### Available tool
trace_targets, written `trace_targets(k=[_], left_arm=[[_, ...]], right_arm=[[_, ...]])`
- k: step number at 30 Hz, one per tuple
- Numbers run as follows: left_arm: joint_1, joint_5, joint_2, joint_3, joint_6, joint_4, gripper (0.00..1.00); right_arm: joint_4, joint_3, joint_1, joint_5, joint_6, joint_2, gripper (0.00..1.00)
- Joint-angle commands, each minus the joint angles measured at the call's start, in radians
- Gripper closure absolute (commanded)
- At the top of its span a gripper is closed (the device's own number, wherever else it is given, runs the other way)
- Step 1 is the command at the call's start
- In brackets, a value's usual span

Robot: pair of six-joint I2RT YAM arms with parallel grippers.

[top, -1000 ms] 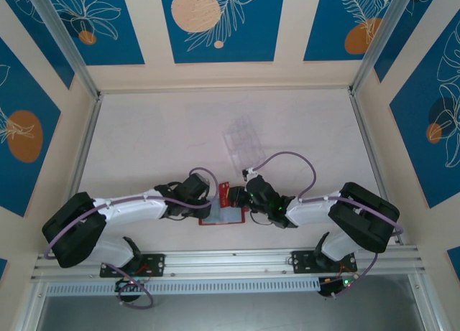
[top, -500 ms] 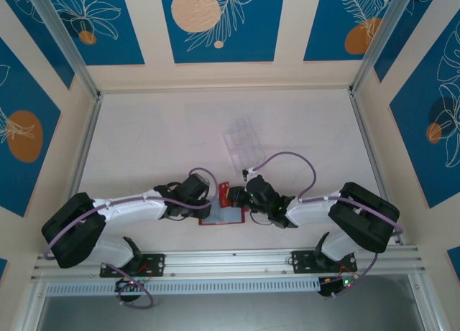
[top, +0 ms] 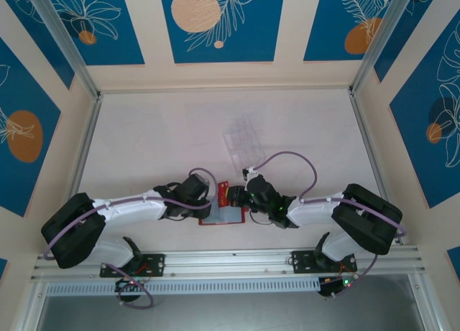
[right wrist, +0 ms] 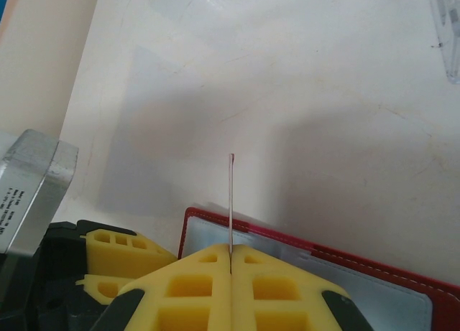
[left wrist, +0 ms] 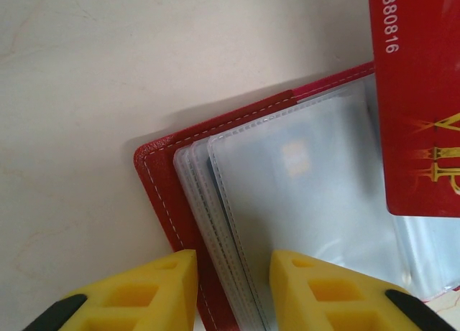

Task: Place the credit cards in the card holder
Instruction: Insert the credit card into the card slot.

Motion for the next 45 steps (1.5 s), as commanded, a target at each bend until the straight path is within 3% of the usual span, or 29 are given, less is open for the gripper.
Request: trace_targets(k=[1, 27, 45], left_arm=[[0.011, -0.018, 0.016, -0.042, -0.007, -0.074, 0.68], [0.010, -0.016, 0.025, -0.030, -0.004, -0.081, 0.68], [0.011, -0.018, 0.038, -0.024, -0.003, -0.081, 0.68]], right_arm=[[0.018, 0.020, 0.005, -0.004, 0.004, 0.017, 1.00], [0.060, -0.048, 0.018, 0.004, 0.079, 0.038, 1.00], [0.031, -0.119, 0.097, 0.090, 0.170, 0.017, 1.00]])
